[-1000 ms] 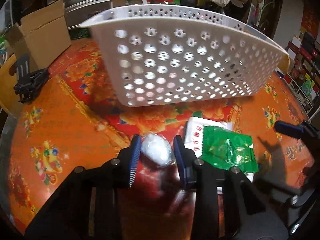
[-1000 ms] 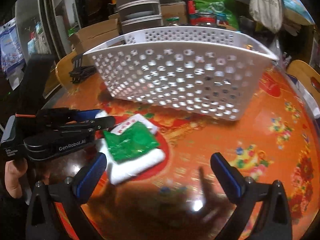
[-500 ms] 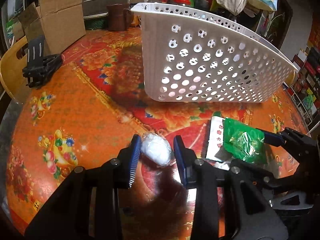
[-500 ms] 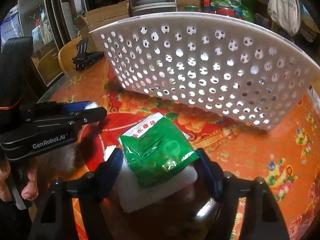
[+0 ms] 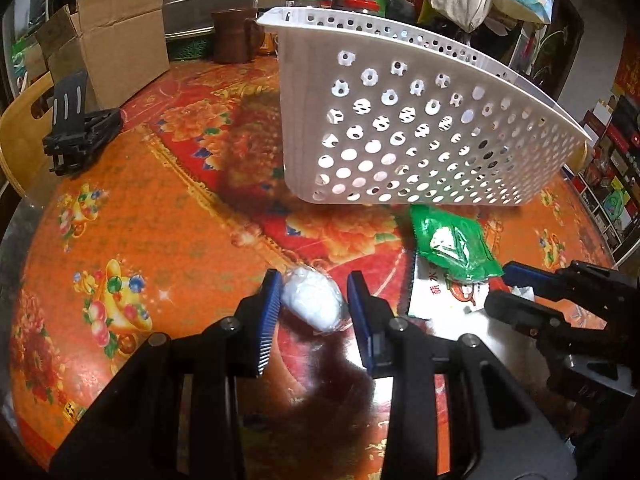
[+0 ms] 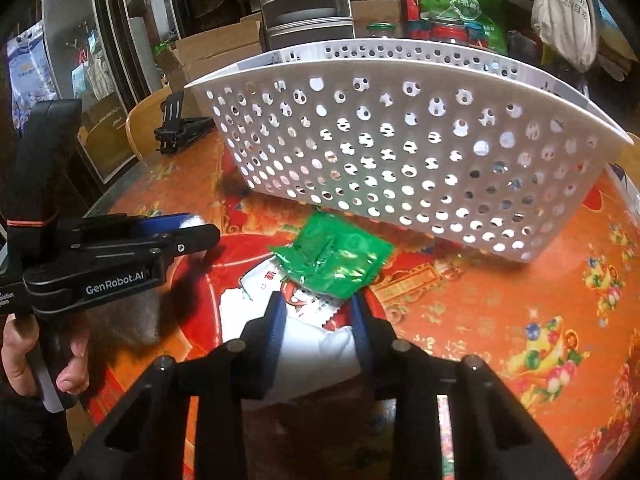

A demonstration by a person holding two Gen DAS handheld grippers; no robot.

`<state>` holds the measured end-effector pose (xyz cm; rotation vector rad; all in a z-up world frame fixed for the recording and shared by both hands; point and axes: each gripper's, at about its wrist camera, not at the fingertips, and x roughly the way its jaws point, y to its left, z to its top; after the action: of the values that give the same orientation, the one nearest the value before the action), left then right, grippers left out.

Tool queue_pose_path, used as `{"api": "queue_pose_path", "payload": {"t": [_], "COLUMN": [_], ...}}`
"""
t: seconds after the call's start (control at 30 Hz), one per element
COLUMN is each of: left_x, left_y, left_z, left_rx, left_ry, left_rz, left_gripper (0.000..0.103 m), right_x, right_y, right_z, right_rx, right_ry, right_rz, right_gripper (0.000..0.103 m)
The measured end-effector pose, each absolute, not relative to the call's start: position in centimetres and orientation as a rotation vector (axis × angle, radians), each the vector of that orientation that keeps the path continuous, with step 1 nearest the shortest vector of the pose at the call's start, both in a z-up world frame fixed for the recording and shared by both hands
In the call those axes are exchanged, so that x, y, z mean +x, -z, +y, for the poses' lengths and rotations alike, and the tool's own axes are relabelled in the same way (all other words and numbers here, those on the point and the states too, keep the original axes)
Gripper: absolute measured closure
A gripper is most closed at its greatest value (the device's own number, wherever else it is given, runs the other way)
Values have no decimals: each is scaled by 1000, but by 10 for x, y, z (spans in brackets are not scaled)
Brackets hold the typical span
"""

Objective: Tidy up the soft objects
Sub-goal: 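Lift the green packet with the right tool while the left tool holds the white cloth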

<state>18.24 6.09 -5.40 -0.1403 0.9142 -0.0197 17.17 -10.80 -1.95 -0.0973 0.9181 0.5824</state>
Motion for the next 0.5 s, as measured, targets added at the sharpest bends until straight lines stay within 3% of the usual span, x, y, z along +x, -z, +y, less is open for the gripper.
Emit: {"api": "queue_pose_path", "payload": {"t": [0.23, 0.3, 0.47, 0.5], "left_x": [183, 183, 183, 183], "left_y": [55, 55, 54, 54], "left_z": [61, 62, 68, 70], "left_rx": [-141, -145, -158, -164], "left_ry": [22, 22, 18, 18], "left_rz": [913, 911, 908, 907], "left_gripper": [71, 71, 71, 71], "right_x": [183, 188, 199, 202], "right_y": [26, 25, 23, 24], "right_z": [-114, -114, -98, -95], "right_rx": [-44, -33, -46, -56], "right_ry": [-572, -552, -527, -517], "right_rz": [958, 962, 960, 963], "right_gripper": [70, 57, 35, 35]}}
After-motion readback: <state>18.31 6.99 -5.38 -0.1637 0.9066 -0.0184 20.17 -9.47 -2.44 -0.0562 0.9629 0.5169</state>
